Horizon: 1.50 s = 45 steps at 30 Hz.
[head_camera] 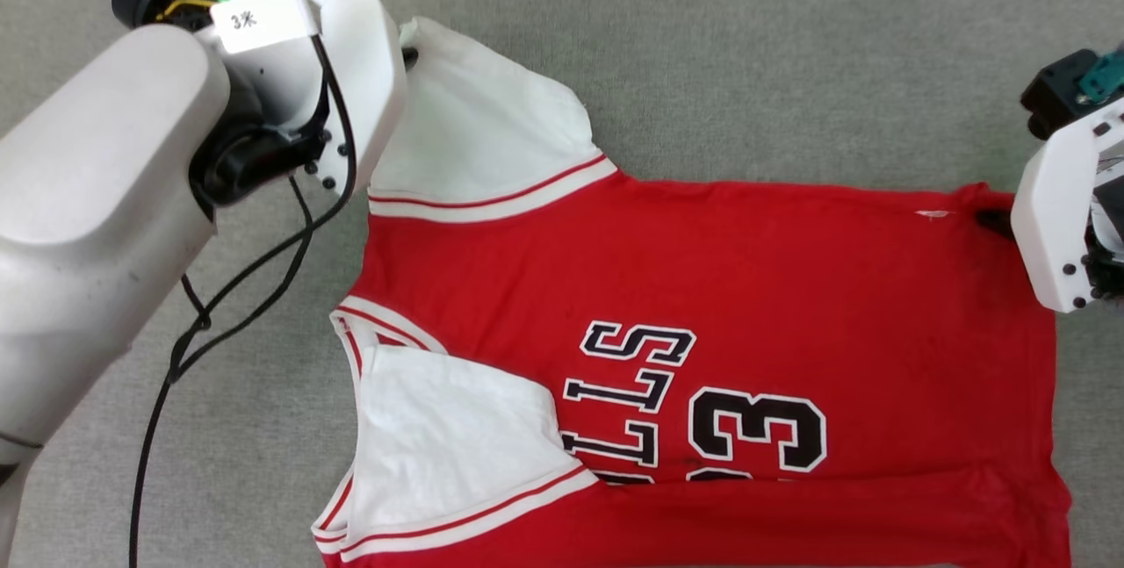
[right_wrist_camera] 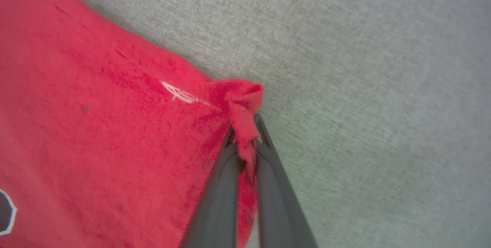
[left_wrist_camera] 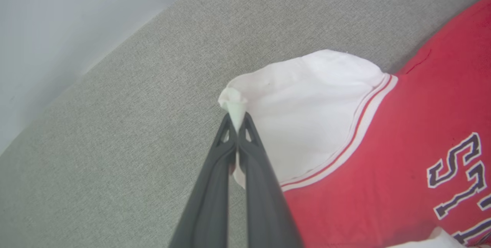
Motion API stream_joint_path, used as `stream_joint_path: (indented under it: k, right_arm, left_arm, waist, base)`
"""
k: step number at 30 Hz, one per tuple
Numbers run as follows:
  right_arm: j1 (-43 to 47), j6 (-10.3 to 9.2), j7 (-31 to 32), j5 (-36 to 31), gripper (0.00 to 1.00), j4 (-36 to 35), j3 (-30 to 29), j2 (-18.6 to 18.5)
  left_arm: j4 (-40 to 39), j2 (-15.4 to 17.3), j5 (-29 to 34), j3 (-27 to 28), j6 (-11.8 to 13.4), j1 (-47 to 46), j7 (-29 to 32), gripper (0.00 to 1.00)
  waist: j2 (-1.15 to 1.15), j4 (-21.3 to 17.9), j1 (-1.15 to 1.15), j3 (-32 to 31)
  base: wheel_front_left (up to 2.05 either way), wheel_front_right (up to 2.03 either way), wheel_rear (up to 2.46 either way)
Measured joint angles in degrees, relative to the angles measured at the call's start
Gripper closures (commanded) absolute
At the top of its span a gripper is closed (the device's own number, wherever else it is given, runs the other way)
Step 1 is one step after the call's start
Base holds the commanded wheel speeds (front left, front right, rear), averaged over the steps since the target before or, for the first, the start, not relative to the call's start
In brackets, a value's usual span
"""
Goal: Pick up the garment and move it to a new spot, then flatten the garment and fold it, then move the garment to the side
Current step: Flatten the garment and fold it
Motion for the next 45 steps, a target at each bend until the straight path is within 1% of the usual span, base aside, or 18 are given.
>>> stream_joint_path:
  k: [5, 11, 14, 18, 23, 25, 31, 35, 38, 39, 40, 43, 45]
  right_arm:
    - [1.1, -0.01, -5.2, 2.6, 1.0, -0.3, 0.8, -1.3]
    - [6.8, -0.02, -11.3, 5.1, 1.0, -3.1, 2.3, -4.4]
    - [10.4, -0.02, -13.6, 5.8, 1.0, -4.5, 2.9, -5.9]
    - [15.7, -0.01, -16.3, 6.4, 1.0, -6.3, 3.7, -7.3]
    - [22.5, -0.01, -19.1, 7.0, 1.0, -7.8, 3.7, -8.2]
    - [24.9, -0.01, -20.1, 7.3, 1.0, -7.8, 3.4, -8.2]
    - [30.1, -0.01, -21.5, 7.3, 1.0, -6.9, 3.3, -6.5]
    - [32.0, -0.02, -22.1, 6.8, 1.0, -5.7, 3.8, -5.1]
    - [32.5, -0.03, -22.6, 6.6, 1.0, -4.6, 4.1, -4.2]
    - [32.5, -0.02, -23.0, 6.5, 0.31, -4.1, 3.9, -3.9]
    - [32.6, -0.02, -23.5, 6.4, 0.0, -3.9, 3.8, -3.6]
    - [32.5, -0.01, -25.6, 6.1, 0.0, -4.6, 3.2, -3.4]
    - [32.6, -0.01, -26.7, 5.8, 0.0, -6.2, 2.7, -3.9]
  left_arm:
    - [-1.0, 1.2, -1.2, -0.5, -0.1, 3.2, -2.7, 1.0]
    - [-5.1, 4.7, -2.6, -1.3, 0.0, 9.4, -5.8, 1.0]
    - [-8.1, 7.0, -3.2, -1.8, 1.1, 13.8, -6.6, 1.0]
    - [-12.2, 10.0, -4.7, -3.0, 3.0, 20.4, -7.8, 1.0]
    - [-16.5, 13.6, -6.5, -4.8, 5.7, 28.8, -9.0, 1.0]
    - [-17.5, 14.5, -7.3, -5.5, 6.7, 31.9, -9.8, 1.0]
    - [-17.6, 15.1, -8.9, -7.6, 8.6, 38.9, -11.7, 1.0]
    - [-16.4, 14.4, -9.5, -8.7, 9.4, 41.7, -12.5, 1.0]
    - [-15.3, 13.1, -9.9, -8.9, 9.5, 42.8, -13.6, 1.0]
    - [-15.0, 12.9, -9.8, -8.8, 10.0, 42.9, -14.5, 0.59]
    - [-14.6, 12.7, -9.2, -8.7, 10.4, 42.9, -15.5, 0.0]
    - [-14.5, 12.2, -8.6, -7.7, 11.7, 43.4, -18.7, 0.0]
    - [-15.1, 12.5, -7.6, -6.8, 12.8, 43.6, -21.2, 0.0]
  waist:
    - [0.0, -0.1, 0.0, -4.2]
    - [0.0, 0.2, -0.01, -9.8]
    - [0.0, 0.3, -0.01, -12.3]
    - [0.0, 0.4, -0.01, -15.3]
    - [0.0, 0.3, -0.02, -17.6]
    - [0.0, 0.2, -0.02, -17.6]
    - [0.0, 0.0, -0.01, -16.9]
    - [0.0, 0.0, -0.01, -16.3]
    - [0.0, -0.1, -0.01, -16.1]
    - [0.0, -0.1, -0.01, -16.2]
    - [0.0, -0.1, -0.01, -16.3]
    - [0.0, -0.2, -0.01, -17.1]
    - [0.0, -0.2, -0.01, -17.7]
  base:
    - [0.0, 0.0, 0.0]
    - [0.0, 0.0, 0.0]
    - [0.0, 0.0, 0.0]
    - [0.0, 0.0, 0.0]
    - [0.0, 0.0, 0.0]
    - [0.0, 0.0, 0.0]
    - [0.0, 0.0, 0.0]
    - [0.0, 0.0, 0.0]
    - [0.0, 0.0, 0.0]
    - [0.0, 0.0, 0.0]
    - [0.0, 0.0, 0.0]
    - [0.0, 0.0, 0.0]
    - [0.0, 0.0, 0.0]
